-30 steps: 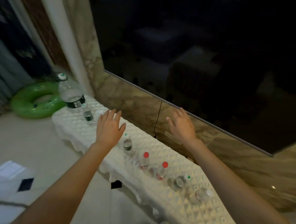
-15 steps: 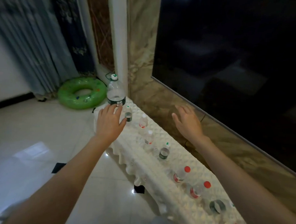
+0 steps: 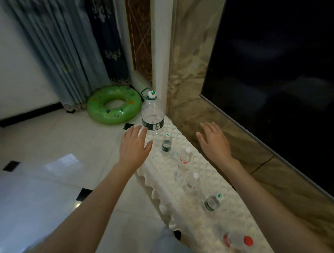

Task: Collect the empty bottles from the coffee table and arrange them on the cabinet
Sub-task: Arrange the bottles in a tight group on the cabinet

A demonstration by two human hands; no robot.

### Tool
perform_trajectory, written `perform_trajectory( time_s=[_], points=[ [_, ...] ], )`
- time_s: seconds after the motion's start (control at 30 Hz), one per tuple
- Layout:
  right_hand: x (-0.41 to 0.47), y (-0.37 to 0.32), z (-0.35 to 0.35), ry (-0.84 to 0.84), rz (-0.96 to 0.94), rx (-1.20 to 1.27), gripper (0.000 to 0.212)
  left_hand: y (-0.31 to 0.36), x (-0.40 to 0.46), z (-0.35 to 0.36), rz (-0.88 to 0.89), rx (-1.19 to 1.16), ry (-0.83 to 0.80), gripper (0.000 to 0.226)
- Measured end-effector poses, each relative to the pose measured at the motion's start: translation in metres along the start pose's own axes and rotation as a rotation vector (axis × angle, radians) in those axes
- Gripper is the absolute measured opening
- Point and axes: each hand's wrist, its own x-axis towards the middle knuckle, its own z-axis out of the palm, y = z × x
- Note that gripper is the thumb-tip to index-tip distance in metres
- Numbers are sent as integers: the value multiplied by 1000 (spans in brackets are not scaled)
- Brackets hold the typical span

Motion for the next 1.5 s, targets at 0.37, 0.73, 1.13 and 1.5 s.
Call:
perform_trajectory(
  time_s=[0.37,0.73,1.13,1.5],
  points=[
    [95,20,42,-61,124,-21,50,-14,118,45,60,-52,-59,53],
    [143,14,112,-38,410,-23,49,-70,233,112,328,-97,-261,54],
    [99,4,197,-144,797,129,53,-80,272,201,602,-20,-569,70],
    [82,42,259,-165,1020,348,82,-85,283,276,500,-292,-726,77]
  ],
)
